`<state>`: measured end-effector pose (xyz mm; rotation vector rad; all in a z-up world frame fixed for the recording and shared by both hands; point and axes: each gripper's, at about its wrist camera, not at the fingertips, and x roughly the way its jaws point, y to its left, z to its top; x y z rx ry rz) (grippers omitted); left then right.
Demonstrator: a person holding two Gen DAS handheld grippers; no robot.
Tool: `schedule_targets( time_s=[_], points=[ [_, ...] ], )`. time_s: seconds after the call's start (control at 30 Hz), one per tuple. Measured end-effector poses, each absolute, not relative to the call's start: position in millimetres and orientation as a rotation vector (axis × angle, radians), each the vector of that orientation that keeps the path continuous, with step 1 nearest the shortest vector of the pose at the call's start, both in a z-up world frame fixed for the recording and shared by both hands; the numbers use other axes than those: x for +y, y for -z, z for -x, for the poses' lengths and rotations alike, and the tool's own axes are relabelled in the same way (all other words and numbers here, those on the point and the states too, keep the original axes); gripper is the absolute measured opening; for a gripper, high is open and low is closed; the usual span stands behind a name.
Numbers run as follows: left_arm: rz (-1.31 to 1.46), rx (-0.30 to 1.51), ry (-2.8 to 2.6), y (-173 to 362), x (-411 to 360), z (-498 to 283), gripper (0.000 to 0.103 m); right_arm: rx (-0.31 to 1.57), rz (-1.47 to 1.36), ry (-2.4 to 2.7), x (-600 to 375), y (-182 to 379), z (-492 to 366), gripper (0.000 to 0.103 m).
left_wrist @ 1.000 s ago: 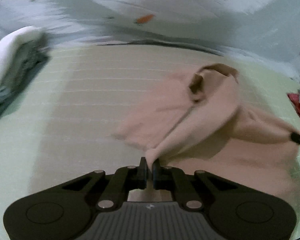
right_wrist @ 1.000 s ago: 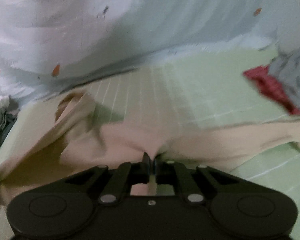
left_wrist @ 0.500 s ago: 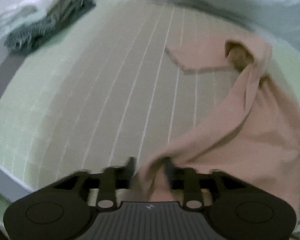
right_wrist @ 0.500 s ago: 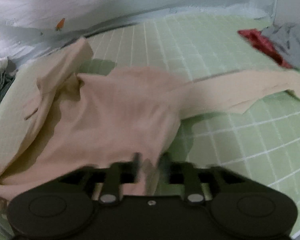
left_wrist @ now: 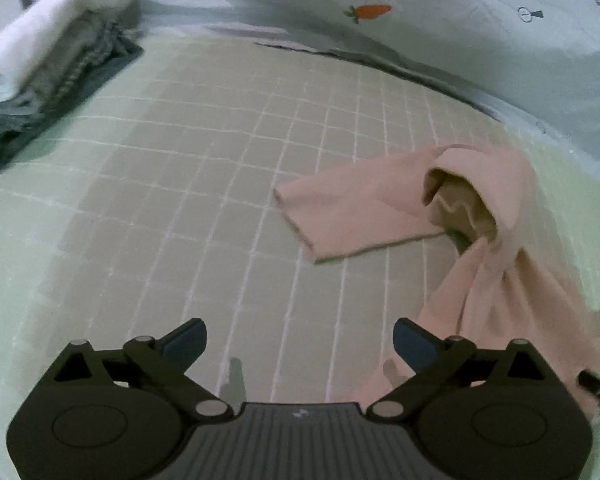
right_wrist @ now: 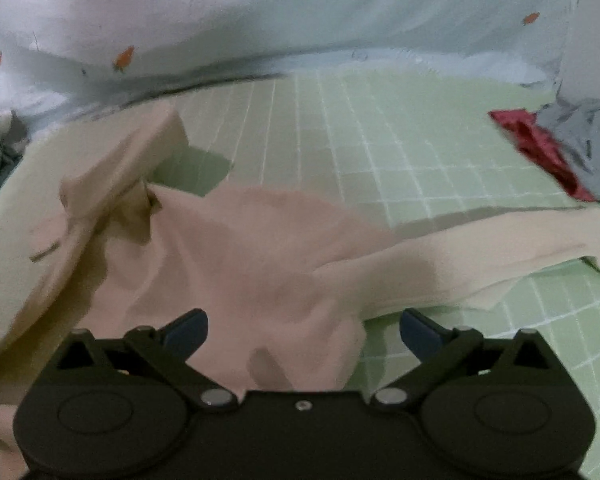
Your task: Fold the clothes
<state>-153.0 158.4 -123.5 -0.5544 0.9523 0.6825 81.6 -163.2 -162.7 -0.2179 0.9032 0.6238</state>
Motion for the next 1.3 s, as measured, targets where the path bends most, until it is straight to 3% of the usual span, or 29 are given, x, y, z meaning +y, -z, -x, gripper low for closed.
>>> schedule_targets(
  time_s=[0.37, 0.47, 0.5, 0.57, 0.6, 0.63, 0.9, 1.23, 1.3],
  points=[
    [0.582, 0.992, -0.623, 165, 232, 83, 0.099, 0.957, 0.272, -0.541, -129, 194, -101, 0.103],
    [0.548, 1.015, -0.631, 174, 232, 70, 0.092, 0.944, 0.264, -0.53, -125, 194, -104, 0.103],
    [0.496, 1.014, -0.632, 173, 227, 68, 0.084, 0.944, 0.263, -0.526, -123, 194, -105, 0.103],
    [0.404, 1.011, -0.621, 170, 221, 67, 0.045, 0.959, 0.261, -0.515, -122, 193, -107, 0.103],
    [0.382, 1.007, -0.611, 170, 220, 69, 0.031, 0.967, 0.26, -0.508, -121, 193, -107, 0.103],
    [0.406, 1.002, -0.601, 169, 223, 74, 0.008, 0.972, 0.262, -0.505, -120, 193, -108, 0.103],
    [0.351, 1.01, -0.844, 165, 258, 145, 0.006, 0.99, 0.281, -0.477, -114, 191, -108, 0.103],
    [0.546, 1.017, -1.394, 155, 323, 299, 0.006, 0.965, 0.303, -0.477, -114, 189, -98, 0.103],
    [0.632, 0.985, -1.396, 152, 322, 315, 0.011, 0.965, 0.308, -0.481, -115, 188, -97, 0.103]
  ],
)
